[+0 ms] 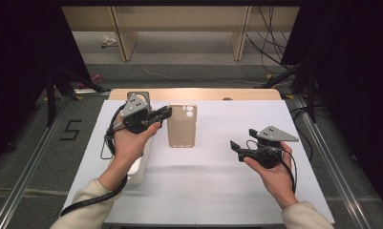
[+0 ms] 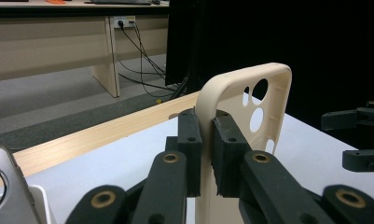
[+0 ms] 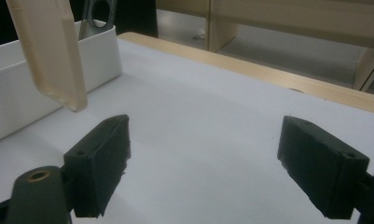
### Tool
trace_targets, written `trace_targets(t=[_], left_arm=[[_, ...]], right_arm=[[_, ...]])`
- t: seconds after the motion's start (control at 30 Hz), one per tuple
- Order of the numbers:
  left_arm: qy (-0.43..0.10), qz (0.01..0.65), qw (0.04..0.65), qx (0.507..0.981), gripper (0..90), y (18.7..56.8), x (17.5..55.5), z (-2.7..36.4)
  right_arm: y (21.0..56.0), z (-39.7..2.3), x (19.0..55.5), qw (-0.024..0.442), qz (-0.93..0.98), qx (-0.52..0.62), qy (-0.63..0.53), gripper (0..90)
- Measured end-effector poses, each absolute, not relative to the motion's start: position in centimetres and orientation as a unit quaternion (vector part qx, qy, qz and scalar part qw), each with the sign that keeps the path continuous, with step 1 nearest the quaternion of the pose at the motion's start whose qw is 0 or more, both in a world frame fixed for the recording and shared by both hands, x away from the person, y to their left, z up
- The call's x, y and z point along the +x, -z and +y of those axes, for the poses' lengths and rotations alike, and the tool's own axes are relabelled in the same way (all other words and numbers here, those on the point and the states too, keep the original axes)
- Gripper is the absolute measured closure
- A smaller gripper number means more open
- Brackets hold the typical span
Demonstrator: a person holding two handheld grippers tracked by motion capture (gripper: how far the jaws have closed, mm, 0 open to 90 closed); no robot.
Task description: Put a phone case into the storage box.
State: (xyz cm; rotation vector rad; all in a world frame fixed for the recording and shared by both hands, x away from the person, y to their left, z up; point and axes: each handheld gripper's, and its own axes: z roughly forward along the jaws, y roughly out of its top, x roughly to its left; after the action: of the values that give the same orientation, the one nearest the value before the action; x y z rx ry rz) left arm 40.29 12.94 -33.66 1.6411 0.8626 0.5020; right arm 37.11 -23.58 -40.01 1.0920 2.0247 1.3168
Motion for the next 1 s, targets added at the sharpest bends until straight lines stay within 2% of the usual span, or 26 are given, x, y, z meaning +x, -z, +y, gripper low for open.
trace_targets(t=[1.0], left_arm=[[-0.232, 0.375, 0.569, 0.694, 82.7, 32.3, 40.3, 16.2]], right_arm=[[40.2, -24.7, 36.5, 0.233, 0.741, 0.393, -0.491, 16.6]])
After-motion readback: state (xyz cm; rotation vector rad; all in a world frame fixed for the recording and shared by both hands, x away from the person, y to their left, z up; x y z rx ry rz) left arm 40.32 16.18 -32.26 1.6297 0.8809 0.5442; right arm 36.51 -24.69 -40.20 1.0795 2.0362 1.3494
